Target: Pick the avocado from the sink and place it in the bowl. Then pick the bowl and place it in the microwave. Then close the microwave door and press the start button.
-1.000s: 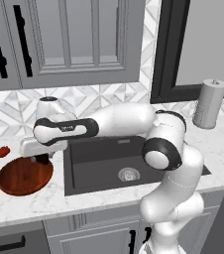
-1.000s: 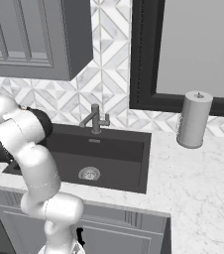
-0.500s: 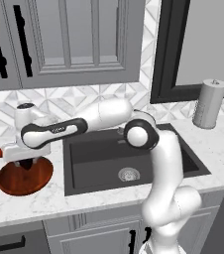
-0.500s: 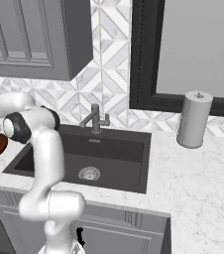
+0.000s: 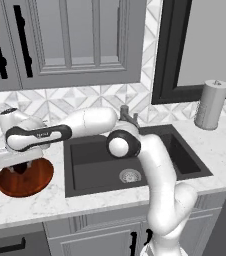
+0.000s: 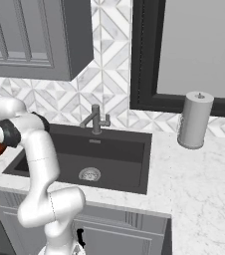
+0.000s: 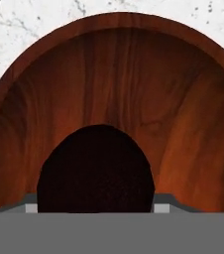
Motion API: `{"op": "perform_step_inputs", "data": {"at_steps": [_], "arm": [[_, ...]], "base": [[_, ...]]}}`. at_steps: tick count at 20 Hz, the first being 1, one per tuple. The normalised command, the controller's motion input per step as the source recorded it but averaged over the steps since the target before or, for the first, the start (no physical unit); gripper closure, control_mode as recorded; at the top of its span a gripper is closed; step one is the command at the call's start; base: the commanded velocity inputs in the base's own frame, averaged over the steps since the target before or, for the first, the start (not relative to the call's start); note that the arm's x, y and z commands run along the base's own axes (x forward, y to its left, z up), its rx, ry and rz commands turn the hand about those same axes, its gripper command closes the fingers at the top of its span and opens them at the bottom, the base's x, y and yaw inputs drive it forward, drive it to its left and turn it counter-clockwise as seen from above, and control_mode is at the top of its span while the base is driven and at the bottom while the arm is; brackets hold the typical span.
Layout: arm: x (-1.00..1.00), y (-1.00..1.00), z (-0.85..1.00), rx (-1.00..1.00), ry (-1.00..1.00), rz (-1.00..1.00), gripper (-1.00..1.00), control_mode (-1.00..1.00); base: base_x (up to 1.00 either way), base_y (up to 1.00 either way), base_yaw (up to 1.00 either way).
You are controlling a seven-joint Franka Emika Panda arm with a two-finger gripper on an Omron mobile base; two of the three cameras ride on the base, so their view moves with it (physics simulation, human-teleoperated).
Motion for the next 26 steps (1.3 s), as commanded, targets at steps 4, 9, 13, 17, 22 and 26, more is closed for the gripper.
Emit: {"op": "perform_step_inputs", "data": {"at_steps": [4,9,13,17,22,26], "arm": [[0.02,-0.15,-0.67,0.05,0.0,0.0,1.0,-1.0],[0.25,0.0,-0.52,0.07,0.0,0.0,1.0,-1.0],[0.22,0.0,-0.45,0.01,0.0,0.0,1.0,-1.0],[0.04,0.0,-0.29,0.0,0.0,0.0,-1.0,-1.0],[-0.05,-0.01,0.0,0.0,0.0,0.0,-1.0,-1.0],[-0.29,-0.07,0.05,0.0,-0.06,0.0,-1.0,-1.0]], "base": [[0.0,0.0,0.0],[0.0,0.0,0.0],[0.0,0.0,0.0],[0.0,0.0,0.0],[0.0,0.0,0.0],[0.0,0.0,0.0]]}}
